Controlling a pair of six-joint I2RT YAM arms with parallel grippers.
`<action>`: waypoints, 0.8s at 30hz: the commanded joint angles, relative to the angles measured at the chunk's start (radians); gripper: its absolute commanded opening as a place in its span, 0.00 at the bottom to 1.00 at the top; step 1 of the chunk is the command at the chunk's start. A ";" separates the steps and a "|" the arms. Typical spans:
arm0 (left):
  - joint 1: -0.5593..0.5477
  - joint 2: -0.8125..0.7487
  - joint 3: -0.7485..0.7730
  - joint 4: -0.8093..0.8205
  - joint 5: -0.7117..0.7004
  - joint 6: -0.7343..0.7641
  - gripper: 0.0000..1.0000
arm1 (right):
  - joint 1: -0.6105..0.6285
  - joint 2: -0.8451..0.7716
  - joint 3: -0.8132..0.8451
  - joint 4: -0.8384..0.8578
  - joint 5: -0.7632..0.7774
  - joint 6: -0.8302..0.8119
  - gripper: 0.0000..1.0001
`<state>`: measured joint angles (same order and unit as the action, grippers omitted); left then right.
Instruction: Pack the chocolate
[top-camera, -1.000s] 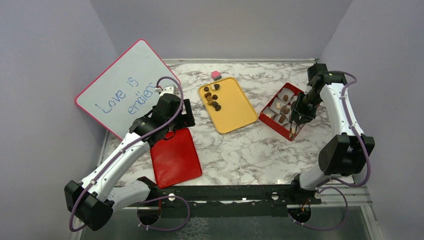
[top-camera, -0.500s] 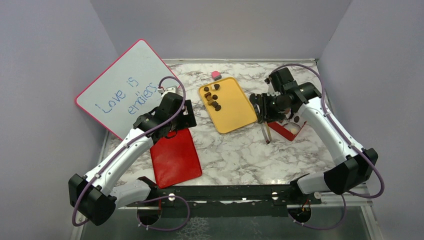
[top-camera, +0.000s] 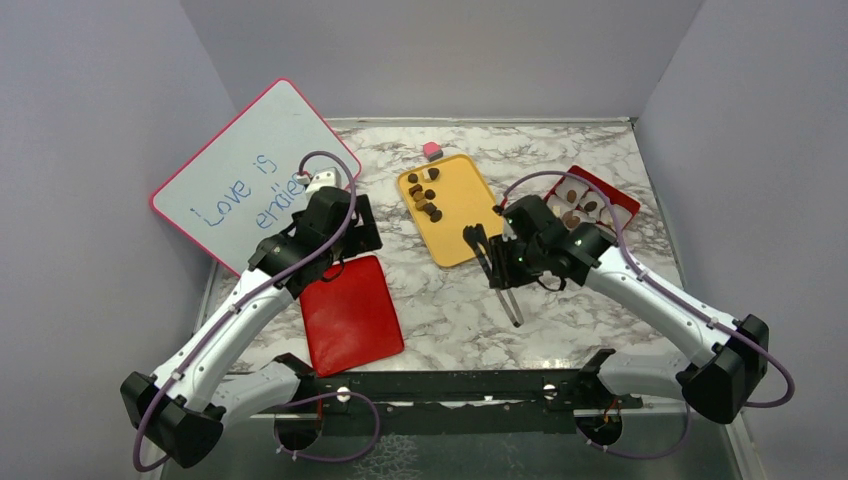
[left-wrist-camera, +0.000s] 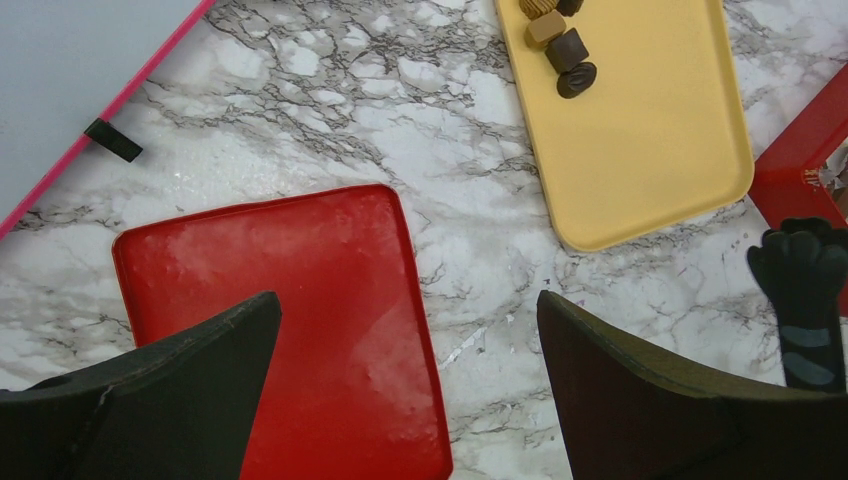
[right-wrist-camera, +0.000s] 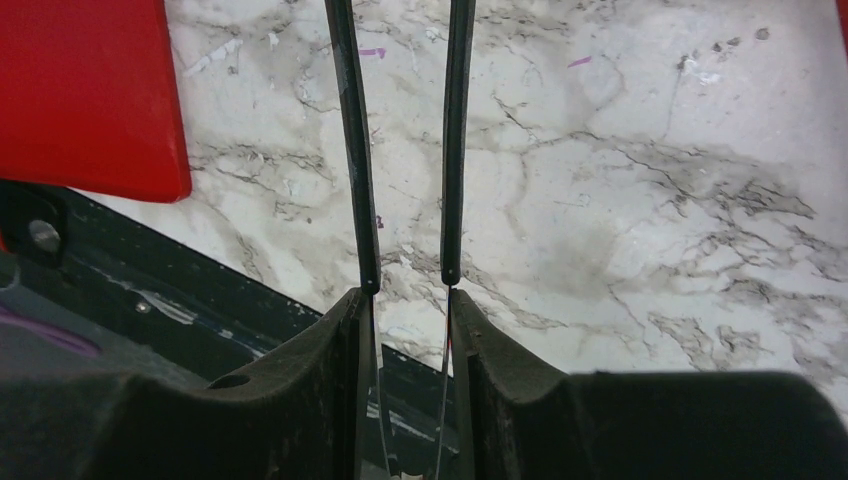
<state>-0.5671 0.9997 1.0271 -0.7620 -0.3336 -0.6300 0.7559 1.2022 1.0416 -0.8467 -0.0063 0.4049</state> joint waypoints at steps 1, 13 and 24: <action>-0.002 -0.071 -0.113 0.038 0.006 0.056 0.99 | 0.065 -0.002 -0.095 0.138 0.084 0.057 0.37; -0.002 -0.144 -0.163 0.072 0.076 0.071 0.99 | 0.244 0.123 -0.136 0.333 0.103 -0.015 0.37; -0.002 -0.165 -0.200 0.067 -0.017 0.032 0.99 | 0.281 0.328 -0.080 0.411 0.083 -0.216 0.38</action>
<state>-0.5671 0.8577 0.8505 -0.7113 -0.2920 -0.5777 1.0100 1.4647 0.9134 -0.4751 0.0574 0.2810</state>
